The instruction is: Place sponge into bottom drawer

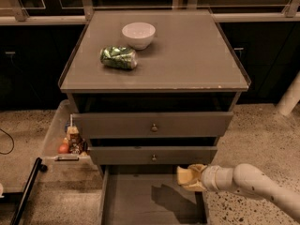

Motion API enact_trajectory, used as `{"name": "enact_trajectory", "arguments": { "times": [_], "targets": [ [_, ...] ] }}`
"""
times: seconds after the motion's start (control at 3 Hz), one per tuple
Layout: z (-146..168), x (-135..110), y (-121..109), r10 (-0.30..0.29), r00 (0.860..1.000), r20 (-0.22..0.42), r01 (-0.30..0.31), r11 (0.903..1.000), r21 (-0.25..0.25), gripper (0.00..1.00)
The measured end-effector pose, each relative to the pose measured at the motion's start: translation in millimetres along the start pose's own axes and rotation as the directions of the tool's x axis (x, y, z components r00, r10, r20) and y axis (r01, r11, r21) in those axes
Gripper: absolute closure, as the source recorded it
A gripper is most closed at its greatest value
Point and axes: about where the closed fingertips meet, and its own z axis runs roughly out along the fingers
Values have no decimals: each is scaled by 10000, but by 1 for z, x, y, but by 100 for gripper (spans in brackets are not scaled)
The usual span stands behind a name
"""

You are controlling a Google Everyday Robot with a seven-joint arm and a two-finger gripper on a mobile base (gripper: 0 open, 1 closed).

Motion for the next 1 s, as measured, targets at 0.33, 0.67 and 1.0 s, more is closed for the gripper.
{"name": "enact_trajectory", "arguments": {
  "times": [0.33, 0.67, 1.0],
  "targets": [
    [26, 26, -3, 326, 9983, -489, -313, 9991, 275, 100],
    [67, 65, -5, 506, 9941, -963, -461, 9977, 488, 100],
    [106, 103, -9, 666, 9926, -1018, -619, 9969, 486, 100]
  ]
}}
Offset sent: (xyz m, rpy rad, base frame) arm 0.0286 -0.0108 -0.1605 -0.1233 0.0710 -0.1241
